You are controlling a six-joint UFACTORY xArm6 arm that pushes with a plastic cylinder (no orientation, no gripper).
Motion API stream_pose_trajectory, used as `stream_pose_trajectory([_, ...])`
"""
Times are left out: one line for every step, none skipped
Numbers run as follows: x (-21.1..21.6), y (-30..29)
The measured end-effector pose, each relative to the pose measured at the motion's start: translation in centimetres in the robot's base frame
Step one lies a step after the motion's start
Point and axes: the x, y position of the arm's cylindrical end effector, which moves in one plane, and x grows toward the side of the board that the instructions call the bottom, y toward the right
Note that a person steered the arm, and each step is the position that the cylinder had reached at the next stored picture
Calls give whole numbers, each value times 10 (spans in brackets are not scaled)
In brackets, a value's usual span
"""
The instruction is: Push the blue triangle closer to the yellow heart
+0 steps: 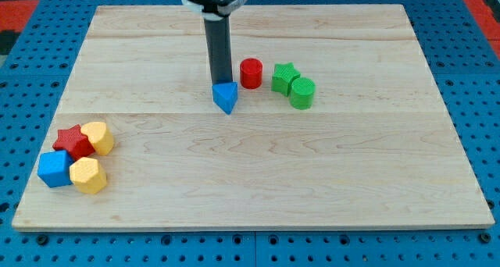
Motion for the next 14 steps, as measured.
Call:
stream_pose_trajectory([15,2])
stream_pose_trajectory([30,6])
stream_pose_trajectory([66,18])
stream_pose_trajectory([81,41])
stream_pose_trajectory([89,66])
stream_pose_trajectory([108,88])
stream_pose_trajectory([123,59])
stream_pose_trajectory([120,33])
stream_pose_trajectory([107,23])
stream_pose_trajectory([90,16])
stream_pose_trajectory([83,-11])
stream_pose_trajectory([73,-33])
stream_pose_trajectory([58,-35])
stream_pose_trajectory([57,-44])
